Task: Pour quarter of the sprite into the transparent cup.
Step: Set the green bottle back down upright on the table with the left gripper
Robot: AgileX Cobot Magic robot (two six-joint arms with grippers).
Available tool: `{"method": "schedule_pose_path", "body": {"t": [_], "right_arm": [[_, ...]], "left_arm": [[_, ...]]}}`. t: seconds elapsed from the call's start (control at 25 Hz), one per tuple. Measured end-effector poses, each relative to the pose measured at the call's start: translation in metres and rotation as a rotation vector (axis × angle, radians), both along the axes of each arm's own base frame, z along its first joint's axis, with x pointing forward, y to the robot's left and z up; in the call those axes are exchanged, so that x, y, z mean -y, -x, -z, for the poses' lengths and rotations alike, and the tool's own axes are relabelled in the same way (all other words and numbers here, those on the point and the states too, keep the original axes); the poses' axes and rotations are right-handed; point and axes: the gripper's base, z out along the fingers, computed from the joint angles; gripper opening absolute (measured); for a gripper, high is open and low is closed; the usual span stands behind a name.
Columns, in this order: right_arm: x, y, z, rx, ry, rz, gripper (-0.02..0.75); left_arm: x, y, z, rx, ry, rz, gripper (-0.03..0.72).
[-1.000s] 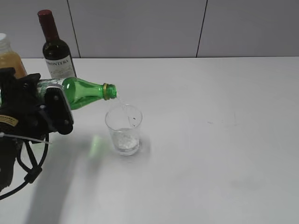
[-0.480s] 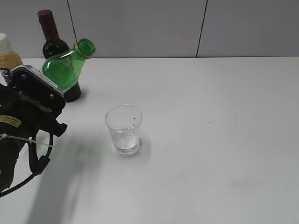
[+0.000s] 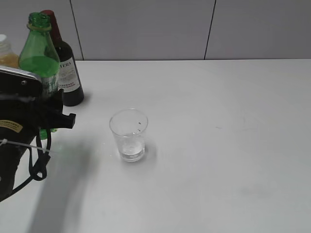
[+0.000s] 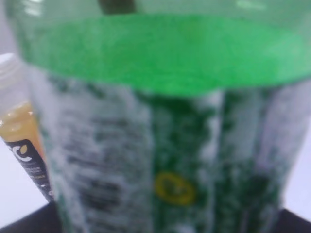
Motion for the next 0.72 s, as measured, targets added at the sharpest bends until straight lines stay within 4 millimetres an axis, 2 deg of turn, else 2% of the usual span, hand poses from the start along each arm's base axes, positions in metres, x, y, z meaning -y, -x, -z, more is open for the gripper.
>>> {"method": "schedule_pose_path", "body": {"t": [0.2,0.36,0.72], "right_arm": [[0.0,0.0,0.0,0.0,0.0,0.0,0.594],[0.0,0.0,0.0,0.0,0.0,0.0,0.594],[0.0,0.0,0.0,0.0,0.0,0.0,0.594]], "left_arm": [[0.005,0.0,-0.001,0.017,0.165,0.021,0.439],[0.006,-0.005,0.0,0.022,0.221,0.1,0.439],[-0.006,-0.035,0.005,0.016,0.31,0.33,0.439]]}}
